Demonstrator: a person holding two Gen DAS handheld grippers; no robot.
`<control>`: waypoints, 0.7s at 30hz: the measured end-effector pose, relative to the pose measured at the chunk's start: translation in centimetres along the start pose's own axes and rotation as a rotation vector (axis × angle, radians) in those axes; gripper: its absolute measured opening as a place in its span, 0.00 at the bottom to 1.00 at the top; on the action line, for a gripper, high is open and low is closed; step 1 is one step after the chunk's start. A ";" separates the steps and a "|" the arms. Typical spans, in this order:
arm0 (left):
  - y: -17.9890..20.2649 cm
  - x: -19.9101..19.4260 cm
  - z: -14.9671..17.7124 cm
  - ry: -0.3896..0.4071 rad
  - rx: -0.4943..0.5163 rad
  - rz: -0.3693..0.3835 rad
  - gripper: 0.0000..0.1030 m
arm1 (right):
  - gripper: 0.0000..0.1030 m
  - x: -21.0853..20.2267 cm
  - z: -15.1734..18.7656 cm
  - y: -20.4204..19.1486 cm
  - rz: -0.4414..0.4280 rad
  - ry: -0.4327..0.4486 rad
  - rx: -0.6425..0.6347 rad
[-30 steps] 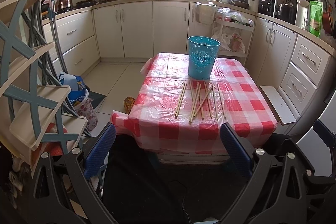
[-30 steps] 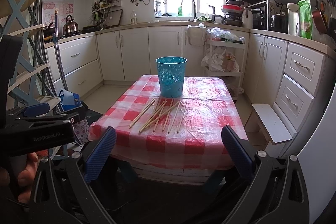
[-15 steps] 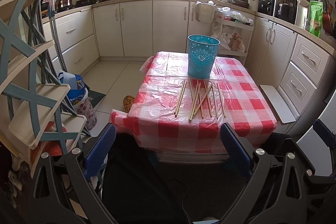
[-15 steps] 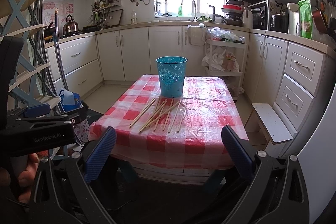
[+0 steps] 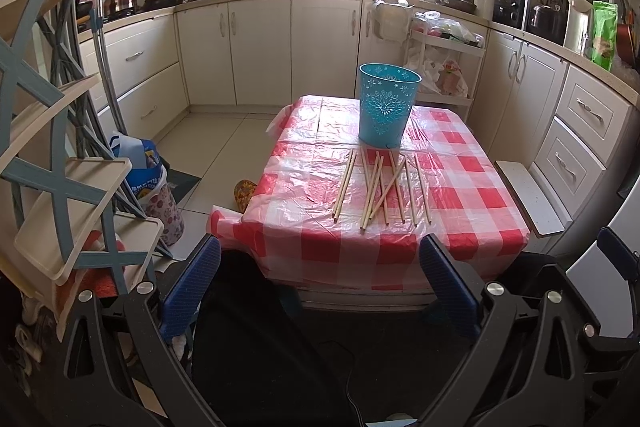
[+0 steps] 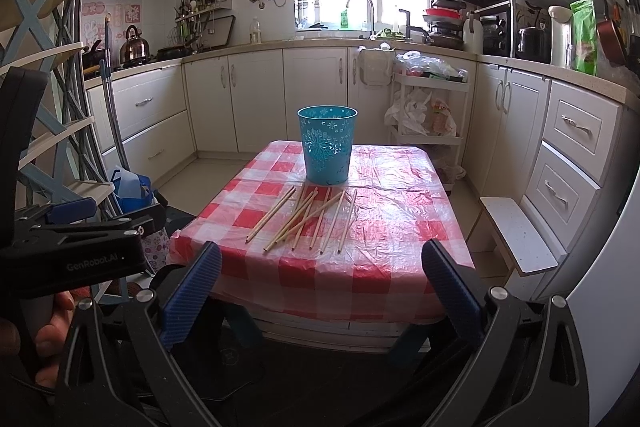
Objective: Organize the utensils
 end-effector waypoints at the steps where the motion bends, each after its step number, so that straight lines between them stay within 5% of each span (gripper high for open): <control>1: 0.1 0.1 0.1 -0.003 0.000 0.000 0.93 | 0.93 0.0 0.1 -0.3 0.000 -0.002 0.000; 12: 0.4 1.5 -0.2 -0.037 -0.003 0.001 0.93 | 0.93 1.8 0.8 1.5 -0.011 -0.118 0.013; 21: 0.2 2.6 -0.7 -0.057 -0.005 0.003 0.93 | 0.93 2.4 0.2 1.8 -0.006 -0.043 -0.007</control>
Point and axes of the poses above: each gripper's, at about its wrist camera, not at the fingertips, and x roughly the way its jaws point, y to its right, z to its underside, the point moved 5 cm from there along x, roughly the way its jaws point, and after that the axes turned 9 degrees about y, right-handed, at the moved point
